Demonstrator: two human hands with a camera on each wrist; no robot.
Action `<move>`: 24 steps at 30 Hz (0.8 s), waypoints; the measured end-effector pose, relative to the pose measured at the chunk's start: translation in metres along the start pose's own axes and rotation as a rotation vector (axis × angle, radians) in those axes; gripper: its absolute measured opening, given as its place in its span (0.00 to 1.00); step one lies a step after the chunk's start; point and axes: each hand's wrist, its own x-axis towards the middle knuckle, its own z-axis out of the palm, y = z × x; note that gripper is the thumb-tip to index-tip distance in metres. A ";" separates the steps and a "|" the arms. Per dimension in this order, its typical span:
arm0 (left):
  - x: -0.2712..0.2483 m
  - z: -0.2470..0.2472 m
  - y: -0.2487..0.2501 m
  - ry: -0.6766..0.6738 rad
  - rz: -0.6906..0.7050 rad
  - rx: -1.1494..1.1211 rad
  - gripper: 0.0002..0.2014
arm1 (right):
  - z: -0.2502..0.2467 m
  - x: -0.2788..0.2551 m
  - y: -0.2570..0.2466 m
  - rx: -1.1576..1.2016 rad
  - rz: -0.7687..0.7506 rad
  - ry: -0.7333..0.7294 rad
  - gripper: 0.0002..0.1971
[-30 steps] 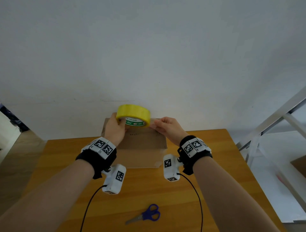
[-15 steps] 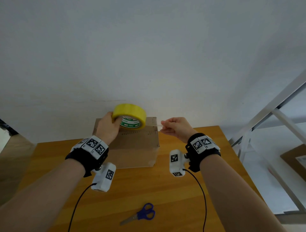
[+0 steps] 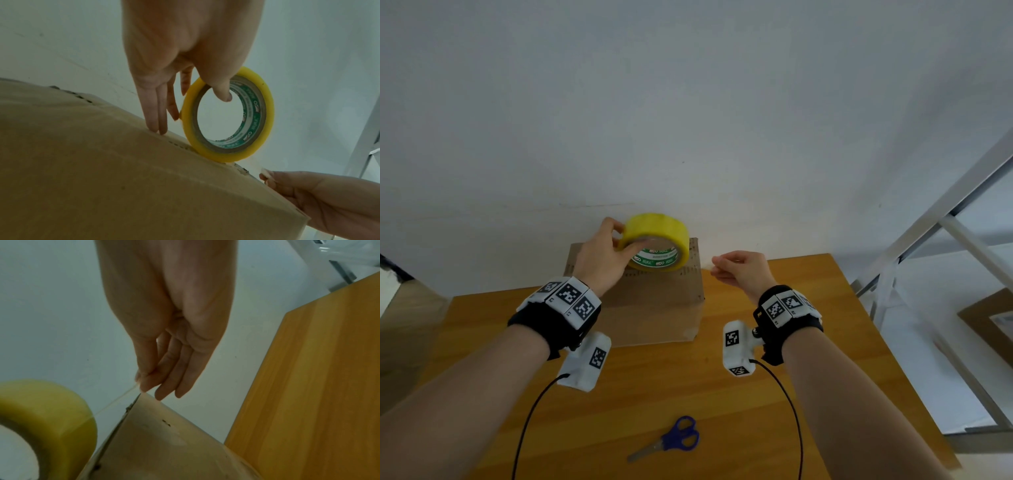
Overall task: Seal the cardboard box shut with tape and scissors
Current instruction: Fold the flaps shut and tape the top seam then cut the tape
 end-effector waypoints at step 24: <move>-0.002 -0.003 -0.002 -0.073 0.056 -0.015 0.23 | 0.040 0.010 0.020 -0.147 0.091 0.157 0.09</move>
